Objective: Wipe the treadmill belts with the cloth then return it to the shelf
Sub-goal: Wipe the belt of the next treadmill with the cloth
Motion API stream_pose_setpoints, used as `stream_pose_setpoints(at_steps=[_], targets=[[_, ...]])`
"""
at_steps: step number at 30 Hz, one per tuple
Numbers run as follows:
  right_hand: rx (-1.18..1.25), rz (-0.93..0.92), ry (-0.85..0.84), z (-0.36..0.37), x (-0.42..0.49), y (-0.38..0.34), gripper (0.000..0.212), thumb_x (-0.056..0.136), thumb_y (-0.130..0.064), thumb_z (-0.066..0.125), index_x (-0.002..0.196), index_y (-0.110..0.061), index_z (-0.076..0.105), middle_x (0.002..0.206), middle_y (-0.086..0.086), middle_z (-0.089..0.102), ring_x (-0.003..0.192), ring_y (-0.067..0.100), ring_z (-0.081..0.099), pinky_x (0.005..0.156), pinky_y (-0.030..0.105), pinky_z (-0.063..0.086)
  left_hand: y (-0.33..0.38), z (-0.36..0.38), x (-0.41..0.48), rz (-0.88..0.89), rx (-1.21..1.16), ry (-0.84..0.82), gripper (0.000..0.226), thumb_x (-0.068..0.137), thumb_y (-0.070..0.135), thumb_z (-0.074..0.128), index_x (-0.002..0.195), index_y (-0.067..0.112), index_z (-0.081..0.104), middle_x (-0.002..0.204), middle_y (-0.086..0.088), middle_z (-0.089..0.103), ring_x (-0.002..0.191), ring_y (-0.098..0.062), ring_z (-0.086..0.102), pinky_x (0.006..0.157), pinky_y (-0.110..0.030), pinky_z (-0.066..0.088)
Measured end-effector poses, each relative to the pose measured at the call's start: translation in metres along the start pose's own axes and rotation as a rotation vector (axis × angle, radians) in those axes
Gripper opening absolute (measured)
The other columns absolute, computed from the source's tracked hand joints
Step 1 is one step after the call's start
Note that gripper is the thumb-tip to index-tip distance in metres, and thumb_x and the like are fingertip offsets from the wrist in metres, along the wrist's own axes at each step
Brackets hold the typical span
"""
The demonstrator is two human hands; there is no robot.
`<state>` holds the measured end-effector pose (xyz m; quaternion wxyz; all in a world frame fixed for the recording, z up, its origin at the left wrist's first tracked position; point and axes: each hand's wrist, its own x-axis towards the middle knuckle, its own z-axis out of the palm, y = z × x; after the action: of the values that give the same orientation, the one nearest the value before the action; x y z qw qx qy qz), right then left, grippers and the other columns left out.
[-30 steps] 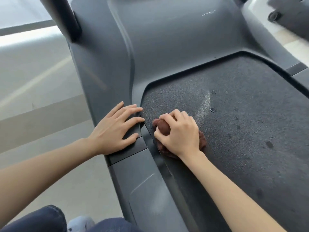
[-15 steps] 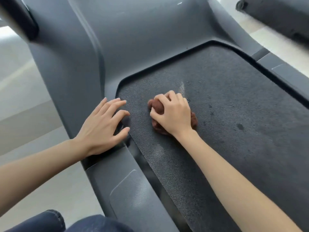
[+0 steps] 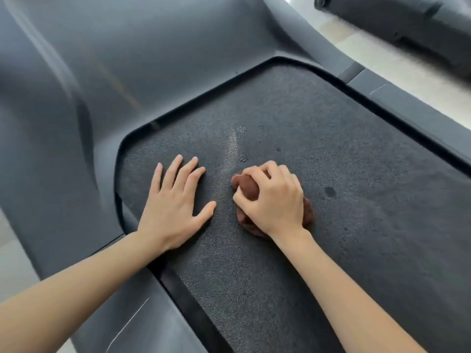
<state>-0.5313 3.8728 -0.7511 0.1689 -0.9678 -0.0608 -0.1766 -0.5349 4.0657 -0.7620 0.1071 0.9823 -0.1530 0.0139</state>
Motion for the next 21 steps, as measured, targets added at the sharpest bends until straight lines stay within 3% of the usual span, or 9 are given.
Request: stream_pose_setpoints(at_steps=[8, 12, 17, 21], targets=[[-0.051, 0.143, 0.008, 0.063, 0.16, 0.013, 0.037, 0.082, -0.051, 0.052, 0.105, -0.024, 0.062, 0.104, 0.004, 0.058, 0.097, 0.027, 0.052, 0.08, 0.035, 0.038, 0.001, -0.003, 0.001, -0.016, -0.003, -0.004, 0.07, 0.081, 0.059, 0.037, 0.133, 0.014, 0.049, 0.146, -0.004, 0.04, 0.141, -0.027, 0.025, 0.114, -0.053, 0.017], [-0.082, 0.187, 0.04, 0.072, 0.179, 0.014, 0.039, 0.08, -0.051, 0.053, 0.107, -0.024, 0.061, 0.105, 0.006, 0.059, 0.099, 0.028, 0.051, 0.083, 0.035, 0.036, -0.002, -0.002, 0.004, -0.02, -0.008, -0.004, 0.069, 0.08, 0.059, 0.039, 0.132, 0.016, 0.05, 0.146, -0.002, 0.041, 0.14, -0.026, 0.026, 0.113, -0.051, 0.016], [-0.047, -0.024, -0.034, 0.049, 0.127, 0.007, 0.034, 0.077, -0.047, 0.057, 0.101, -0.024, 0.065, 0.095, 0.006, 0.059, 0.09, 0.03, 0.052, 0.079, 0.038, 0.037, -0.002, -0.005, 0.004, -0.017, -0.013, -0.018, 0.068, 0.079, 0.058, 0.041, 0.131, 0.015, 0.052, 0.145, -0.003, 0.042, 0.139, -0.027, 0.028, 0.113, -0.051, 0.016], [0.089, -0.295, -0.087, 0.027, 0.083, 0.014, 0.034, 0.074, -0.046, 0.054, 0.096, -0.024, 0.067, 0.088, 0.001, 0.058, 0.081, 0.024, 0.053, 0.074, 0.038, 0.043, -0.003, -0.002, 0.004, -0.013, -0.027, -0.017, 0.068, 0.079, 0.057, 0.042, 0.131, 0.014, 0.053, 0.144, -0.003, 0.043, 0.139, -0.028, 0.029, 0.112, -0.052, 0.016]])
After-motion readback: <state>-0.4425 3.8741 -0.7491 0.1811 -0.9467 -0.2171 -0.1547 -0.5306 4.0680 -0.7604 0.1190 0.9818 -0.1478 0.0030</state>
